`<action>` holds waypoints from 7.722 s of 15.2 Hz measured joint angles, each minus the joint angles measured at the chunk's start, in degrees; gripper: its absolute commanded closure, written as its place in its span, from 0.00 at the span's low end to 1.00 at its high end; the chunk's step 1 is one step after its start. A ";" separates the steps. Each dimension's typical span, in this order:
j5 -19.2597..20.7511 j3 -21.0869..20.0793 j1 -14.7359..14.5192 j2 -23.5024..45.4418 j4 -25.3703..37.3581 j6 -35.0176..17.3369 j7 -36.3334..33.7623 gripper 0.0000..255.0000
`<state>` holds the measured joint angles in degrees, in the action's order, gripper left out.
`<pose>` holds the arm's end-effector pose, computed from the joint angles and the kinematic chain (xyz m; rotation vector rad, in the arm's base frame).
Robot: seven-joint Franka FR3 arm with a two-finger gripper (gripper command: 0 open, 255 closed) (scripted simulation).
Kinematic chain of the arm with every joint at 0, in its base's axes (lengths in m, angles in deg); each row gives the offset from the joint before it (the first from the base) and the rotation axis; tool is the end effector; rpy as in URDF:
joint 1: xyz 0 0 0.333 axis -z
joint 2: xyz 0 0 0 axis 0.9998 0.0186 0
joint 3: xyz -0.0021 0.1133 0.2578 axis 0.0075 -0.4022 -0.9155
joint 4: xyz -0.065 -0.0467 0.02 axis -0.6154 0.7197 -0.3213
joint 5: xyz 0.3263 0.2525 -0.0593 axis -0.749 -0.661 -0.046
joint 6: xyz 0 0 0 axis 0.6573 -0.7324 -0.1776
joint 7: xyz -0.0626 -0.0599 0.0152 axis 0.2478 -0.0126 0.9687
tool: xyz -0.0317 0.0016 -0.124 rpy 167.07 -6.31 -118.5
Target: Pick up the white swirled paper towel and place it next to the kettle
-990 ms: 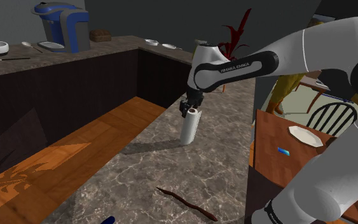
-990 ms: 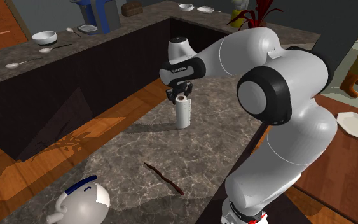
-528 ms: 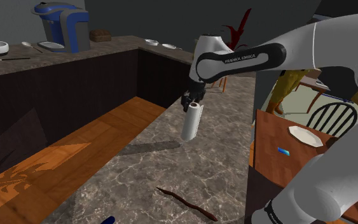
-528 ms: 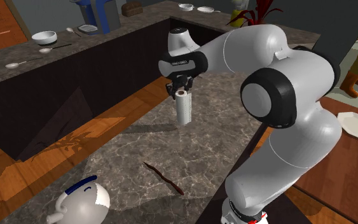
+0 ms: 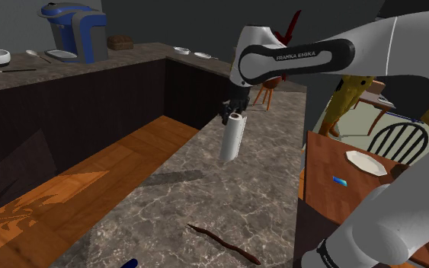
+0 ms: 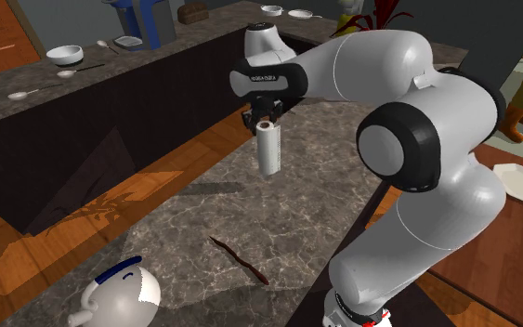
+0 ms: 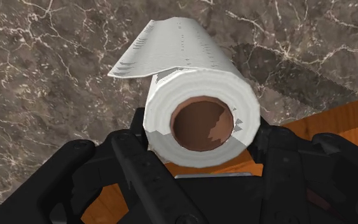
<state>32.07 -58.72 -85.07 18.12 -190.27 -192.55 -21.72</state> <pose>0.5586 0.0147 0.4197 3.0844 -0.0178 0.0868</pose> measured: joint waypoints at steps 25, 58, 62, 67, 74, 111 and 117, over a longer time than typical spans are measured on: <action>-0.30 -0.12 -0.10 -0.17 18.86 19.02 0.79 1.00; -5.30 -14.50 -9.92 -13.52 17.25 31.24 -22.43 1.00; -6.35 -18.72 -11.75 -13.22 18.38 32.02 -28.42 1.00; -7.58 -23.93 -13.87 -12.82 19.83 32.95 -35.86 1.00; -7.09 -32.62 -16.37 -8.19 25.35 34.17 -47.37 1.00; 15.49 -51.49 -36.46 23.88 37.51 28.06 -85.42 1.00; 14.58 -51.69 -34.54 22.65 31.50 22.97 -85.46 1.00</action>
<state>46.64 -110.41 -119.61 40.77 -158.76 -169.58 -107.18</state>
